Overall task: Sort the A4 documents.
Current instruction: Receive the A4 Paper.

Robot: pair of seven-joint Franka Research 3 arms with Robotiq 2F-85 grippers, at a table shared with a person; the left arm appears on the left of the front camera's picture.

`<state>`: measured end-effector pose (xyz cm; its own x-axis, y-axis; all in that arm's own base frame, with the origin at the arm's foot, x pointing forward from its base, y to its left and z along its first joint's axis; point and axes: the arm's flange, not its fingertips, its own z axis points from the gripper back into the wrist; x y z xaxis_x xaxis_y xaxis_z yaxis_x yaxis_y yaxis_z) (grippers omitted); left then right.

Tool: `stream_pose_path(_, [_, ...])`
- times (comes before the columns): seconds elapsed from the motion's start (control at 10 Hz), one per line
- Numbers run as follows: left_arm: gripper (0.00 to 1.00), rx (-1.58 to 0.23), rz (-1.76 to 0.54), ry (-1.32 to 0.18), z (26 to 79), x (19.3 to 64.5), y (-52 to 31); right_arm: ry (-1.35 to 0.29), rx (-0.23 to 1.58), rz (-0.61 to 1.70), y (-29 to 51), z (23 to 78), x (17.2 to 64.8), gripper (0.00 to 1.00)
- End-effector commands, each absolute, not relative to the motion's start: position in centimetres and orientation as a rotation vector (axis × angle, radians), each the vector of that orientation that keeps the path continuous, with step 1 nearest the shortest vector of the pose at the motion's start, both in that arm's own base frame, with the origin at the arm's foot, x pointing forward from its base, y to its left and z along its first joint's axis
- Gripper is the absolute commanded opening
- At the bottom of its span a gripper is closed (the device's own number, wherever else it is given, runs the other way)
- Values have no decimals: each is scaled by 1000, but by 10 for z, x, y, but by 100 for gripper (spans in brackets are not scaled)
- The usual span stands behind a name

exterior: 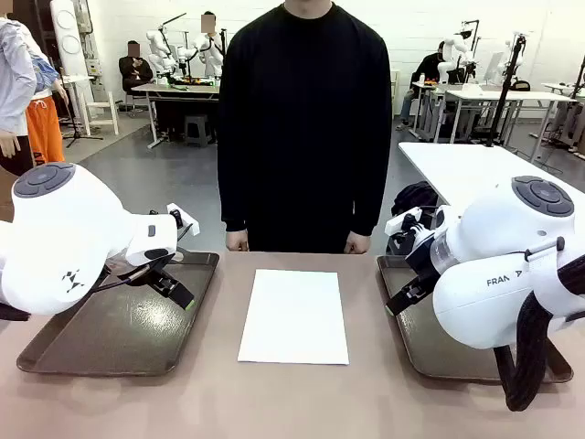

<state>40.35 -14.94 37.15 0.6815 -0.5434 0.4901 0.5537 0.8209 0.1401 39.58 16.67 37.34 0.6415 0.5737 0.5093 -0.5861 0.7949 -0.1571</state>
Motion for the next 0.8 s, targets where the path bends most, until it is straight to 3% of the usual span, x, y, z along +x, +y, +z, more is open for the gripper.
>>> stream_pose_path(0.0, [100,-20,-616,-544,371,403,-149,-572,23,661,167,373,396,100])
stream_pose_path(0.7, [100,-20,-616,-544,371,403,-149,-572,23,661,167,373,396,100])
